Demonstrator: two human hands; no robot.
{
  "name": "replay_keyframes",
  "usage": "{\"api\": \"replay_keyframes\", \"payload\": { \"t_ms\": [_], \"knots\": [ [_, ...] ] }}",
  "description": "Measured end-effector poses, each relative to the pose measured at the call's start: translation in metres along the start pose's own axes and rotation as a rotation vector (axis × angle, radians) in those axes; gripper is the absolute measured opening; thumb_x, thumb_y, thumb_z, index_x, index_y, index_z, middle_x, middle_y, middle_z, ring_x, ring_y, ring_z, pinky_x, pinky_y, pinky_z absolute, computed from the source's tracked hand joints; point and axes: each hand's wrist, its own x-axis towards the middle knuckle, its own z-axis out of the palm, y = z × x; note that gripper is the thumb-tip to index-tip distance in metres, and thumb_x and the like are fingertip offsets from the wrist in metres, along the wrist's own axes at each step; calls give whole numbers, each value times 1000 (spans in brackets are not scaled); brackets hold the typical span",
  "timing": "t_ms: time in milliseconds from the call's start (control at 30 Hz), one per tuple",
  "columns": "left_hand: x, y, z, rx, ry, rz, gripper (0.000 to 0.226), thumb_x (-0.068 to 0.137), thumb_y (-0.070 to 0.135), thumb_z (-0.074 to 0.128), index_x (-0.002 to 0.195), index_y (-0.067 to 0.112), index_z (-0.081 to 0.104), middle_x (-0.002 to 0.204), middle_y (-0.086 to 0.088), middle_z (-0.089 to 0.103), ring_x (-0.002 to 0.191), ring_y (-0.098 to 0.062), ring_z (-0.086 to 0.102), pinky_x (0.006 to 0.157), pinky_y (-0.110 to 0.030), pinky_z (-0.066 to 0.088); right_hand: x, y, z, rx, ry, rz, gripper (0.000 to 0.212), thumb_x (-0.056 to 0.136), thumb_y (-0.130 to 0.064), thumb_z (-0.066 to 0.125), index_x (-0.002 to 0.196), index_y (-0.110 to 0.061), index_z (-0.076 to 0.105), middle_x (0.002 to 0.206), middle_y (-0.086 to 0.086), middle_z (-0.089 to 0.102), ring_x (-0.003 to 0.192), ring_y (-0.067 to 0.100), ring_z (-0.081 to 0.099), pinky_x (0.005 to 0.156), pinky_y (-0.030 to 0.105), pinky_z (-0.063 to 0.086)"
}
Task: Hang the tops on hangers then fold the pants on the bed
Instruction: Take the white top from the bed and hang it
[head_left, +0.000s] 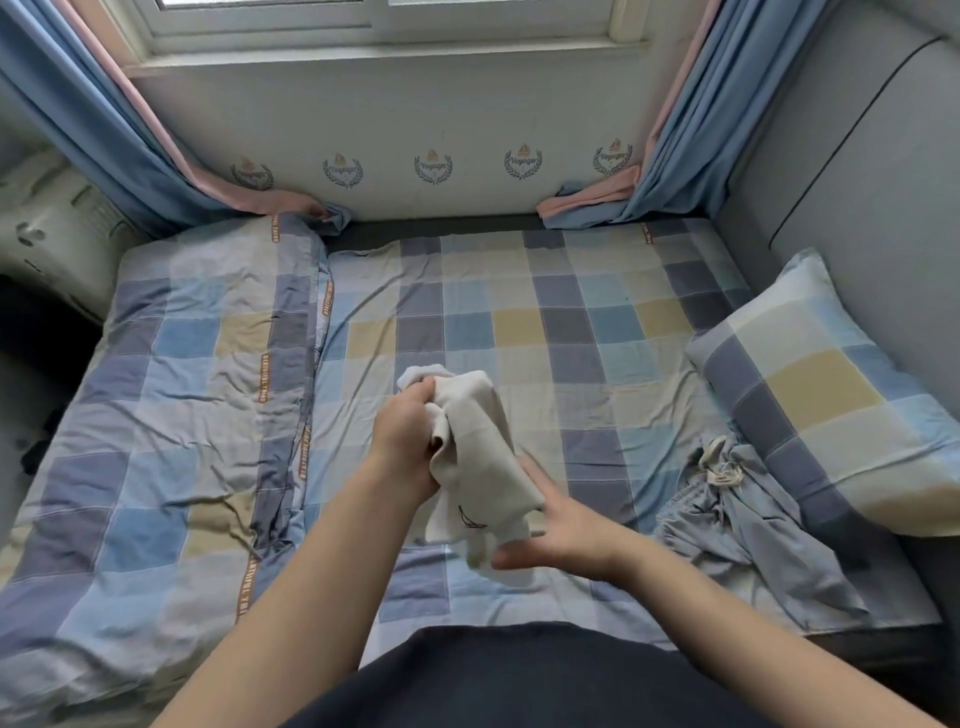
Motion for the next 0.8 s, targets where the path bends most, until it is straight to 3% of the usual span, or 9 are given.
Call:
{"api": "replay_keyframes", "payload": {
  "t_ms": [100, 167, 267, 367, 467, 533, 600, 667, 800],
  "knots": [
    [3, -3, -2, -4, 39, -31, 24, 106, 16, 39, 83, 17, 46, 44, -5, 40, 46, -17, 54, 51, -28, 52, 21, -9, 12, -104, 238, -18, 49, 84, -39, 75, 129, -38, 56, 121, -11, 66, 110, 10, 63, 94, 42, 55],
    [4, -1, -9, -4, 51, -66, 19, 106, 19, 42, 88, 15, 45, 45, -6, 47, 49, -19, 59, 54, -33, 55, 24, -12, 5, -134, 344, -16, 20, 87, -37, 54, 99, -31, 70, 99, -6, 72, 93, 14, 64, 86, 43, 56],
    [13, 3, -33, 85, 59, -154, 32, 102, 30, 56, 122, 6, 59, 101, -17, 70, 101, -33, 68, 90, -46, 54, 18, -12, -19, -112, 469, -94, 19, 81, -17, 54, 78, -28, 69, 80, -5, 71, 78, 14, 62, 71, 37, 51],
    [22, 3, -52, 303, 163, -62, 54, 96, 35, 68, 136, 2, 54, 124, -17, 65, 109, -33, 65, 94, -46, 54, 19, -18, -39, -154, 537, -105, 30, 80, 0, 54, 76, -25, 71, 75, -5, 72, 78, 23, 66, 69, 41, 53],
    [20, -4, -60, 615, 293, 215, 68, 90, 40, 74, 144, 8, 46, 143, -12, 51, 127, -27, 53, 108, -46, 44, 28, -30, -44, -180, 537, -131, 29, 83, -8, 58, 69, -31, 70, 70, -15, 70, 70, 6, 62, 64, 29, 48],
    [13, -6, -60, 737, 160, 444, 64, 84, 48, 77, 137, 22, 52, 142, -1, 52, 127, -19, 51, 103, -37, 44, 34, -40, -43, -204, 522, -157, 27, 88, -11, 65, 67, -29, 70, 65, -16, 67, 65, 2, 58, 61, 24, 44],
    [1, -11, -50, 888, -137, 513, 66, 71, 61, 80, 128, 36, 58, 134, 11, 56, 123, -8, 51, 97, -27, 43, 40, -51, -41, -210, 509, -196, 24, 90, -17, 71, 66, -23, 69, 59, -15, 62, 60, 3, 53, 57, 21, 40],
    [-4, -24, -35, 1010, -332, 540, 65, 68, 54, 81, 126, 37, 59, 127, 14, 61, 118, -5, 56, 98, -26, 46, 45, -62, -40, -199, 484, -238, 24, 90, -22, 74, 66, -20, 68, 56, -13, 57, 56, 2, 48, 55, 19, 38],
    [-1, -40, -16, 949, -272, 635, 23, 94, 14, 67, 113, 25, 69, 102, 7, 72, 99, -15, 65, 87, -40, 52, 43, -73, -47, -170, 409, -274, 16, 88, -25, 78, 79, -13, 71, 64, -12, 61, 60, 1, 50, 59, 17, 41]
  ]
}}
